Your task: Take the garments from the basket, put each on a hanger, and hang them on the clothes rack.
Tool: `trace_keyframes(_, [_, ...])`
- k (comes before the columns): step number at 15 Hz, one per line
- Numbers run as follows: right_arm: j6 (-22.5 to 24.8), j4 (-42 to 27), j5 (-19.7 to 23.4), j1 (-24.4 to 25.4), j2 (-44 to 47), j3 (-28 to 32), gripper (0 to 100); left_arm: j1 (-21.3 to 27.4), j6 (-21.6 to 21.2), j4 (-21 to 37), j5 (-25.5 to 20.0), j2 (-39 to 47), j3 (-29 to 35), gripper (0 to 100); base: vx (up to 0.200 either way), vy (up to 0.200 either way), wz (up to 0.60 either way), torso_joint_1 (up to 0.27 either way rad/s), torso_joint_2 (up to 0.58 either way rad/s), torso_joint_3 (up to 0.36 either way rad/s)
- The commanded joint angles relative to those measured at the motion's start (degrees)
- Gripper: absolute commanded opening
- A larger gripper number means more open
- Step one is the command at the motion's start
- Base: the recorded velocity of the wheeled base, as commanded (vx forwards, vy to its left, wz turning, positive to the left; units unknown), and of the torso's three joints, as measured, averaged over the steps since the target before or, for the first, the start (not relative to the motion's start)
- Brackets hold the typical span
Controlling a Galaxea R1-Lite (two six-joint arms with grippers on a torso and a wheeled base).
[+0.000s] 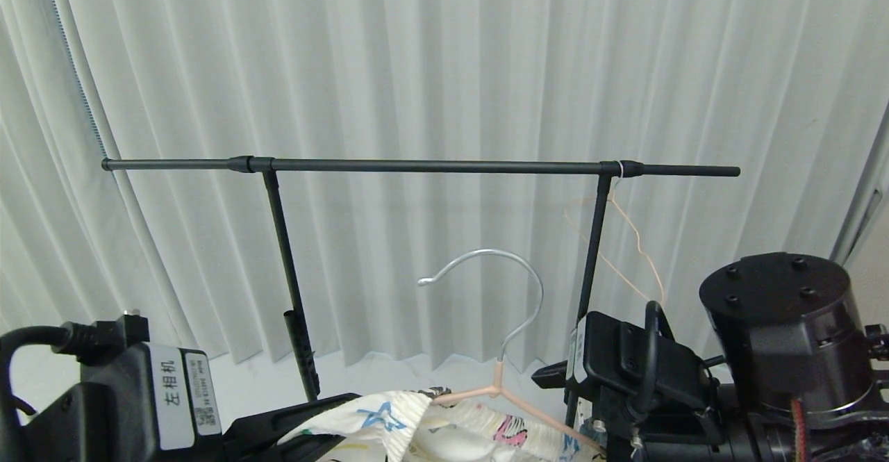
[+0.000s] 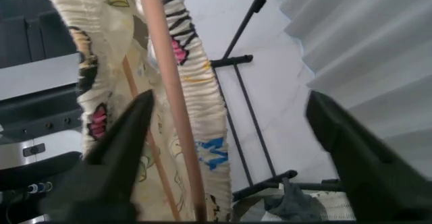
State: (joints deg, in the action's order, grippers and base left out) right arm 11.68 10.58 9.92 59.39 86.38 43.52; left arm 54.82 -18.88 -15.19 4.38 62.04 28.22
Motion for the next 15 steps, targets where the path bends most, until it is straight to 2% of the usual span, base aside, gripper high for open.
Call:
trace_keyframes(1, [0.01, 0.05, 0.01, 0.20, 0.10, -0.01, 0, 0.02, -0.01, -0.02, 0.02, 0.01, -0.01, 0, 0.000, 0.000, 0.00, 0.000, 0.00, 0.000])
trace_keyframes(9, [0.45, 0.23, -0.08, 0.20, -1.74, -0.10, 0, 0.02, -0.10, -0.02, 0.19, 0.01, -0.18, 0, 0.000, 0.000, 0.00, 0.000, 0.00, 0.000])
trace_keyframes(10, [0.80, 0.23, -0.08, 0.11, -2.27, -0.10, 0, -0.07, -0.01, -0.02, 0.37, 0.01, -0.18, 100, 0.000, 0.000, 0.00, 0.000, 0.00, 0.000])
trace_keyframes(15, [1.15, -1.79, -0.43, -1.74, -6.67, -0.63, 0, -0.68, 0.95, -0.19, 2.30, -1.22, -1.41, 100, 0.000, 0.000, 0.00, 0.000, 0.00, 0.000])
